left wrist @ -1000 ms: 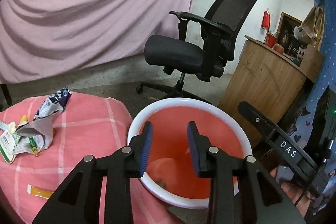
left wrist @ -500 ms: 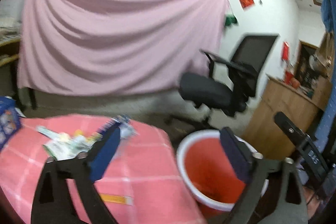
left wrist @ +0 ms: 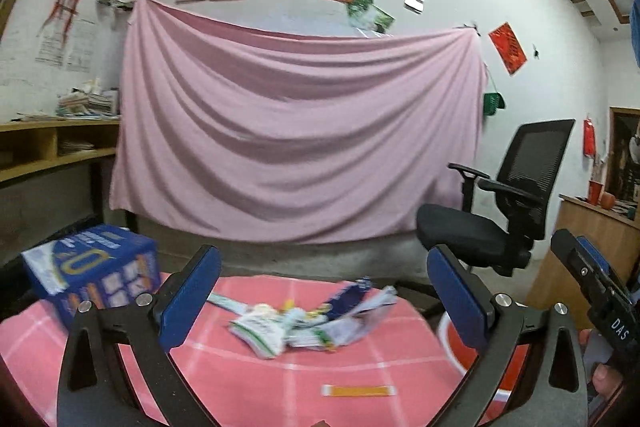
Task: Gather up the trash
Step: 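Return to the table while the right tool grasps the orange strip and left grasps white packet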
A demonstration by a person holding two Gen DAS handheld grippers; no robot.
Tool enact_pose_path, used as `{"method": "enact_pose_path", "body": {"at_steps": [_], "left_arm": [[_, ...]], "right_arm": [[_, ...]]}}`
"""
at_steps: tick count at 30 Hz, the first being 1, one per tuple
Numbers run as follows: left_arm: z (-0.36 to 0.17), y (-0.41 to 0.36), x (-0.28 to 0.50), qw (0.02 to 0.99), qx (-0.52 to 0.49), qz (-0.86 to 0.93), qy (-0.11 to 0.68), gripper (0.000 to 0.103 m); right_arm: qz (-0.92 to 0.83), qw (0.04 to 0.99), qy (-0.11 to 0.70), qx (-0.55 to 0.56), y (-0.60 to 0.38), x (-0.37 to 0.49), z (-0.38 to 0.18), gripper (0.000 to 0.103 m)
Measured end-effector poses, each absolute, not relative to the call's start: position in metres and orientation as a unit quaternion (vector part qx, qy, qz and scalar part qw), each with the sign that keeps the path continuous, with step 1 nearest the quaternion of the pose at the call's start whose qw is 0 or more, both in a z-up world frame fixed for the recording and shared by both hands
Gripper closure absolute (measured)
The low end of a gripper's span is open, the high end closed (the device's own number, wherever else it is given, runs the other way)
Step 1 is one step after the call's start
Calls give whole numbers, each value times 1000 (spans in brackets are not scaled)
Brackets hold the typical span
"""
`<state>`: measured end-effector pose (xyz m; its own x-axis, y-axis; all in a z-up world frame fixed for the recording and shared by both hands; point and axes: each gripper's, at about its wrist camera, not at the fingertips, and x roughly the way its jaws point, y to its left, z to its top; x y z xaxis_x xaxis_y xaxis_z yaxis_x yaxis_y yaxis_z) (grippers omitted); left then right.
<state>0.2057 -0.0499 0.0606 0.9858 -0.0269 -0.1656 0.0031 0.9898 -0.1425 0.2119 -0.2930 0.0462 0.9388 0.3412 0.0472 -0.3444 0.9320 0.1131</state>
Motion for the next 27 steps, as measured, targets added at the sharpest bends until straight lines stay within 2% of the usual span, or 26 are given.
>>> {"method": "enact_pose_path", "body": {"at_steps": [7, 20, 21, 25, 27], "left_arm": [[46, -8, 190, 995, -51, 27, 87, 2], [3, 24, 211, 985, -42, 34, 166, 2], [1, 26, 215, 983, -43, 33, 178, 2], [-12, 27, 234, 970, -45, 34, 235, 2], [-16, 28, 243, 964, -45, 39, 257, 2]], "right_arm": [[213, 976, 37, 19, -250, 226, 35, 0], [262, 935, 227, -80, -204, 275, -7, 0], [267, 929, 240, -84, -204, 277, -12, 1], [290, 904, 296, -105, -195, 285, -30, 16], [299, 894, 315, -114, -189, 286, -36, 20]]}}
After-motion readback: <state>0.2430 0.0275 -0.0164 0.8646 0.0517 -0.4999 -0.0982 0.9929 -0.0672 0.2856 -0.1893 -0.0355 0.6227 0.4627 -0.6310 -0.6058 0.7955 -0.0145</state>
